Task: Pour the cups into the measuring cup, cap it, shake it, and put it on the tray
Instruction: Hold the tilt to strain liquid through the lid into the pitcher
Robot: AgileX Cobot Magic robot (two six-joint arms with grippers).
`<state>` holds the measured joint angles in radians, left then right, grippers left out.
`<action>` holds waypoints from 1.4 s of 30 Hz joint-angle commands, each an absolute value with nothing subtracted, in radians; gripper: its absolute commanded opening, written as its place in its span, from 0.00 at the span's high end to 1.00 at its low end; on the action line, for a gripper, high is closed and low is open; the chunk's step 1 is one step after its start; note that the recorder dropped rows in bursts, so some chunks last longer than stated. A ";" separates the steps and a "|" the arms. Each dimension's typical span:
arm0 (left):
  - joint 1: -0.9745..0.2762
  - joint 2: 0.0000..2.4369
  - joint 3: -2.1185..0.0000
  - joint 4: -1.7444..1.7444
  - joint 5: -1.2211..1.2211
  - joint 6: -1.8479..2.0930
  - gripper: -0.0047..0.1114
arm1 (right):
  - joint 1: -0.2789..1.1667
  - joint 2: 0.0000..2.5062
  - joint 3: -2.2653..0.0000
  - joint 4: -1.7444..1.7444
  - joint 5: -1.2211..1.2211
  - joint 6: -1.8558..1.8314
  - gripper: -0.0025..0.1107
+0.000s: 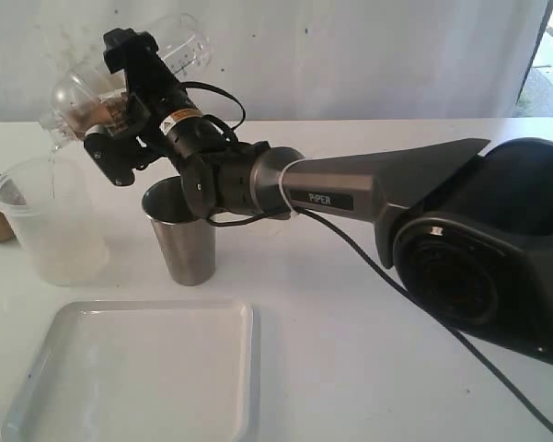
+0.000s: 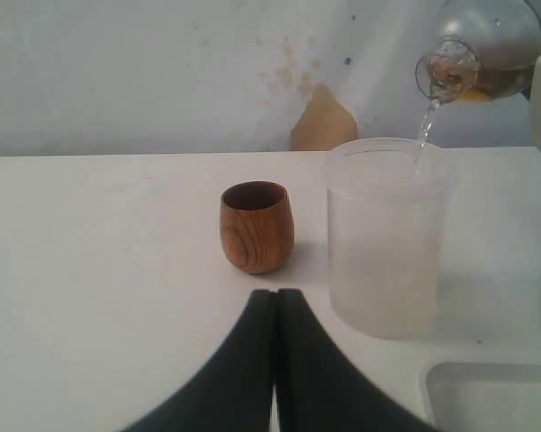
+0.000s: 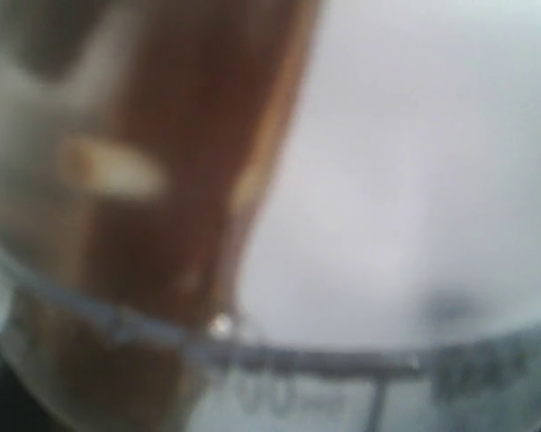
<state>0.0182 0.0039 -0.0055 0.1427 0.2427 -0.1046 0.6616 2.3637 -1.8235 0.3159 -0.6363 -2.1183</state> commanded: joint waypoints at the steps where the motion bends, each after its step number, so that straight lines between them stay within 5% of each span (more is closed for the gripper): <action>1: 0.015 0.000 0.000 0.146 0.237 -0.106 0.96 | 0.659 2.350 -1.839 0.312 -0.689 -2.135 0.98; 42: 0.015 0.000 0.000 0.146 0.237 -0.106 0.96 | 0.668 2.350 -1.839 0.205 -0.696 -2.135 0.98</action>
<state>0.0182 0.0039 -0.0055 0.1427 0.2427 -0.1046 0.6678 2.3637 -1.8235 0.2228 -0.6433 -2.1183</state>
